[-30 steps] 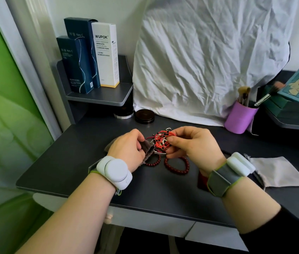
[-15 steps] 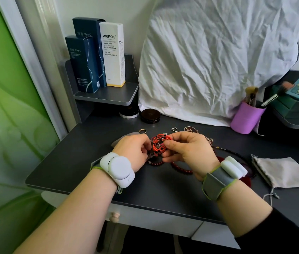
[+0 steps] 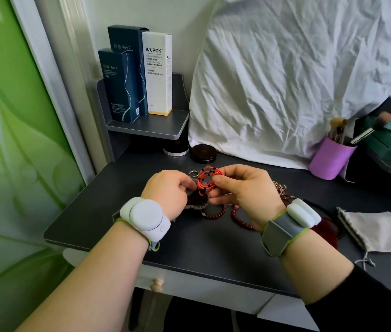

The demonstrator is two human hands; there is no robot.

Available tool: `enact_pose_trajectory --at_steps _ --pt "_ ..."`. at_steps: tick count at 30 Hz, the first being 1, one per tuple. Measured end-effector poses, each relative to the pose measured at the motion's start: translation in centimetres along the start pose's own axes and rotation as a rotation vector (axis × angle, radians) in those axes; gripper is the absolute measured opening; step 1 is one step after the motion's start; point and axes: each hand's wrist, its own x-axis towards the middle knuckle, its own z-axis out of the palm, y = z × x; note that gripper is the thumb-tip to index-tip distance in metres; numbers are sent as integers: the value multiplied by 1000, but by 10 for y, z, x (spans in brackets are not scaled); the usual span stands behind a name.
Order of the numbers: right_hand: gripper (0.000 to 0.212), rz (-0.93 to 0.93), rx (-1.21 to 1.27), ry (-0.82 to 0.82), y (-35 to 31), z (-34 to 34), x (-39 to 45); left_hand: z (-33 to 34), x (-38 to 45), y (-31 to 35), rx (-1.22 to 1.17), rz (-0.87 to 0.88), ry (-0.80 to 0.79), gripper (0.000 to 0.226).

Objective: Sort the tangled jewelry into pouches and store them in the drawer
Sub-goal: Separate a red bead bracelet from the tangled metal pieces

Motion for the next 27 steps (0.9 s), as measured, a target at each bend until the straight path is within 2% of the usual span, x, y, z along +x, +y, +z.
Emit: enact_pose_trajectory --at_steps 3,8,13,18,21,24,27 --pt "7 -5 -6 -3 0 4 2 -2 2 -1 -52 14 27 26" --pt "8 15 -98 -8 -1 12 8 -6 5 0 -182 -23 97 35" --pt "10 -10 -455 11 -8 14 18 -10 9 3 -341 -48 99 35" --pt "17 -93 -737 -11 -21 17 26 -11 13 5 -391 -38 109 37" --pt "11 -76 -733 -47 -29 20 31 -11 15 5 -445 -48 109 37" --pt "15 -42 -693 -67 -34 18 36 -12 16 4 -501 -60 114 37" --pt "19 -85 -785 -43 -34 17 40 -13 17 3 -522 -62 131 35"
